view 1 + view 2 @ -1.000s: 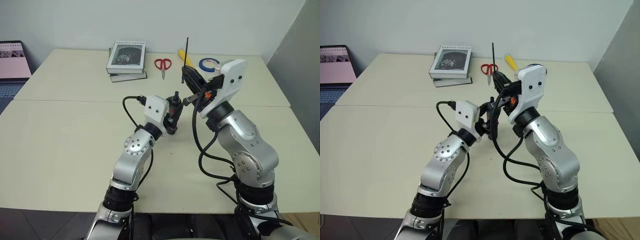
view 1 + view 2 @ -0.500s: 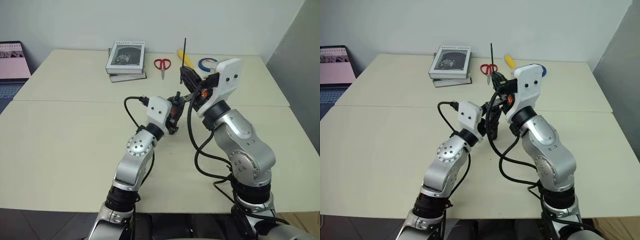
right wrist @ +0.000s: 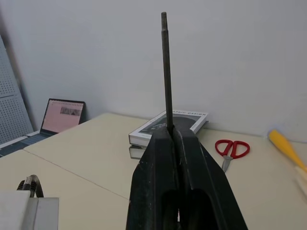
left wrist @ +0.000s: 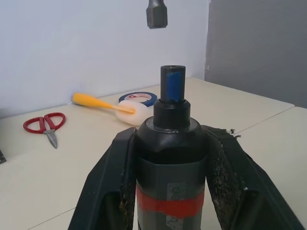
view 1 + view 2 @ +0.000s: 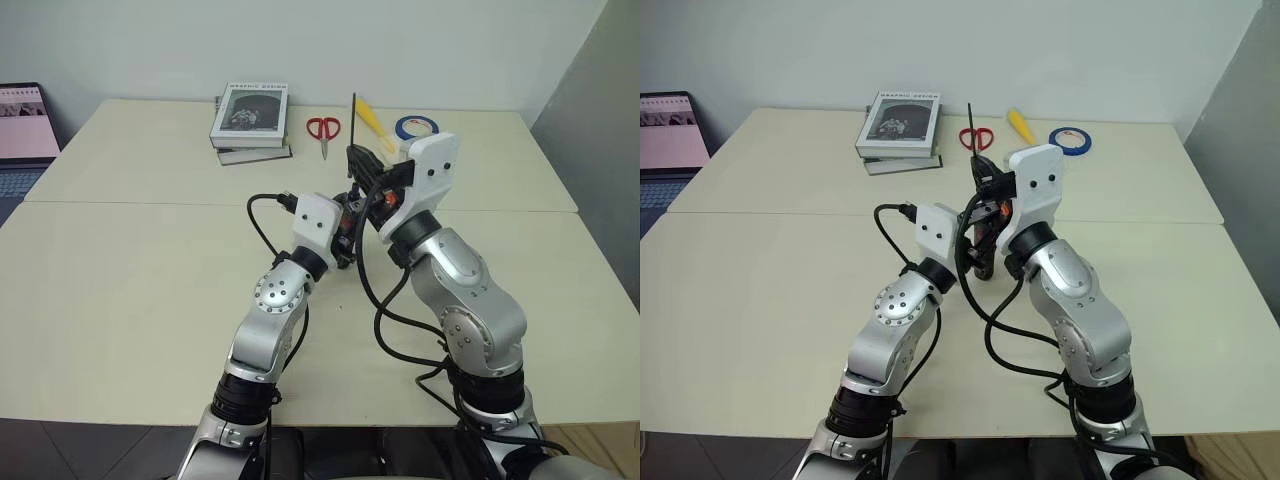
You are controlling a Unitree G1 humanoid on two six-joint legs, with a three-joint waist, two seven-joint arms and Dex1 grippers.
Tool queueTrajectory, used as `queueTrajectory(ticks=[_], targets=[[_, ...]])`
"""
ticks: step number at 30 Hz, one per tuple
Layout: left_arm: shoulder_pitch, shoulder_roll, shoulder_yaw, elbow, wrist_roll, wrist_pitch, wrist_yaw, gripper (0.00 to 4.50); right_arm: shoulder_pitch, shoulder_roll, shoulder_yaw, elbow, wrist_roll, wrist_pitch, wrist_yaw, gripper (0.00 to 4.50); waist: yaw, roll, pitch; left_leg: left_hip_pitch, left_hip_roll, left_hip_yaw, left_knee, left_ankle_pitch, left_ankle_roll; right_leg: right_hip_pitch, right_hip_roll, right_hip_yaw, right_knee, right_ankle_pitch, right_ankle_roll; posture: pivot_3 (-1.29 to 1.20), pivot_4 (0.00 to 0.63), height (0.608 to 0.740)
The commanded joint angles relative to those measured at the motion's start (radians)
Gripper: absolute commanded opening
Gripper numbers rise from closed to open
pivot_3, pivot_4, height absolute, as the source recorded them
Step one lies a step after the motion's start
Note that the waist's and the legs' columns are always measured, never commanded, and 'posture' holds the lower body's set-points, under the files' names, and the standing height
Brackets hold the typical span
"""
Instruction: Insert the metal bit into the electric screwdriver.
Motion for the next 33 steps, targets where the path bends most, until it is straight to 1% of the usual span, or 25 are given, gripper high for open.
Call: queueTrajectory(ticks=[1, 13, 33], targets=[[-0.001, -0.005, -0.003, -0.019, 0.020, -0.022, 0.013, 1.63, 0.002, 0.005, -0.007, -0.013, -0.020, -0.042, 0.004, 0.00, 0.000, 0.000, 0.000, 0.000, 0.000, 0.000, 0.000, 0.000, 0.000, 0.000, 0.000, 0.000, 0.000, 0.000, 0.000, 0.00, 0.150, 0.740], [-0.006, -0.003, -0.004, -0.017, 0.020, -0.019, 0.018, 1.63, 0.011, 0.032, -0.003, -0.011, -0.057, -0.056, -0.019, 0.00, -0.001, 0.000, 0.000, 0.000, 0.000, 0.000, 0.000, 0.000, 0.000, 0.000, 0.000, 0.000, 0.000, 0.000, 0.000, 0.00, 0.150, 0.740], [-0.005, 0.000, -0.003, -0.019, 0.016, -0.015, 0.014, 1.63, 0.037, 0.059, 0.014, 0.024, -0.093, -0.095, -0.004, 0.00, -0.002, 0.000, 0.000, 0.000, 0.000, 0.000, -0.001, 0.000, 0.000, -0.001, 0.000, 0.000, 0.000, 0.000, 0.000, 0.00, 0.150, 0.740]])
